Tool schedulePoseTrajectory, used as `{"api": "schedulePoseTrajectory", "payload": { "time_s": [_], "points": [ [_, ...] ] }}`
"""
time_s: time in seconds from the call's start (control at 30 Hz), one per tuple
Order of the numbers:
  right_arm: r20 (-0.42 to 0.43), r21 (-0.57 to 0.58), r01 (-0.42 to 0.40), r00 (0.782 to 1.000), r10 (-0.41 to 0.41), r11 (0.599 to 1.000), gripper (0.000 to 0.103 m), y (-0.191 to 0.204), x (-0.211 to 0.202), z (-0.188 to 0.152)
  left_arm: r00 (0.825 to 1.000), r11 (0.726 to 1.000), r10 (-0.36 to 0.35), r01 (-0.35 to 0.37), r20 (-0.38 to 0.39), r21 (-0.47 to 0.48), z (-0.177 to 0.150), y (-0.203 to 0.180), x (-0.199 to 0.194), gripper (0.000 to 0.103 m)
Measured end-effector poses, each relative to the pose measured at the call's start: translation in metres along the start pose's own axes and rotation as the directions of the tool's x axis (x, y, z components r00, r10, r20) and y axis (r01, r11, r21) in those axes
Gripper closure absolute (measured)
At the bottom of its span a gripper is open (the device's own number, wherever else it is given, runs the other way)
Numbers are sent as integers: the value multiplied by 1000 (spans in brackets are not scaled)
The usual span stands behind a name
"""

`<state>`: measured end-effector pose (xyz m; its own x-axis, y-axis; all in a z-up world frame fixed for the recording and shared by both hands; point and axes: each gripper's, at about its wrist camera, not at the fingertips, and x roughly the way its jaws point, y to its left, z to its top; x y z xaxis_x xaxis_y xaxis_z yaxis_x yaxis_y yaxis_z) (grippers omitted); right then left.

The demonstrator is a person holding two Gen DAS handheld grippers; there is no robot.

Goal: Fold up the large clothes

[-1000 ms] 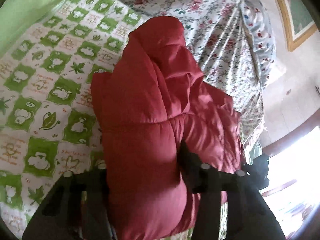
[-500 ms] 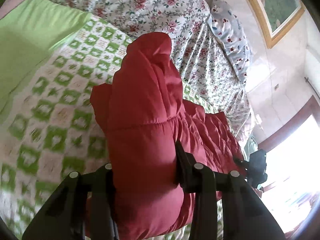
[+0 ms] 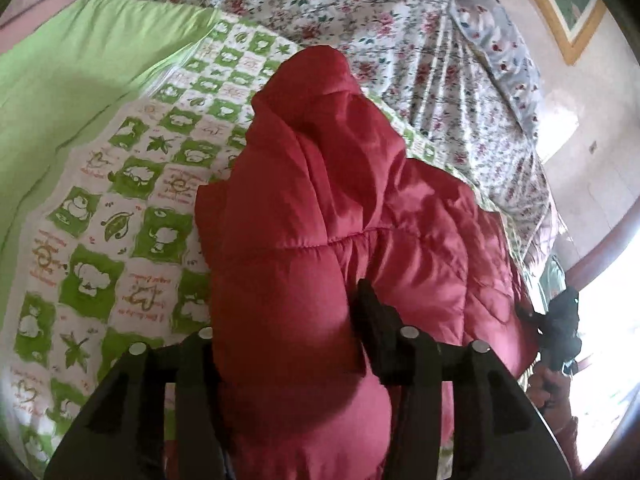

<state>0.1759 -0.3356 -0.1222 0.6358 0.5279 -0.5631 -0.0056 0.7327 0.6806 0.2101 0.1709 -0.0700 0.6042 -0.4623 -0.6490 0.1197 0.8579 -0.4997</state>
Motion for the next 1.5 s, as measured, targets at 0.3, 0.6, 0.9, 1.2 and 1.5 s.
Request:
{"api": "schedulePoseTrajectory", "payload": {
  "time_s": [0.3,0.6,0.9,1.2,1.5],
  "points": [
    [27,15,82,996,-83,997,29,-1,0,-4,997,996,79,-78,14,-49,-5,6,-2,21],
    [45,-11,162,986,-161,987,21,8,-3,-5,973,976,216,-215,85,-26,-10,-7,-29,18],
    [70,-34,214,975,-211,976,21,17,-13,-5,961,967,254,-250,114,-49,-11,-3,-48,18],
    [135,-66,255,960,-245,965,21,30,-30,-2,967,976,210,-216,148,29,-14,-32,-62,18],
    [304,-194,361,906,-294,912,21,74,-55,-16,976,968,131,-163,173,190,-21,-83,-64,18]
  ]
}}
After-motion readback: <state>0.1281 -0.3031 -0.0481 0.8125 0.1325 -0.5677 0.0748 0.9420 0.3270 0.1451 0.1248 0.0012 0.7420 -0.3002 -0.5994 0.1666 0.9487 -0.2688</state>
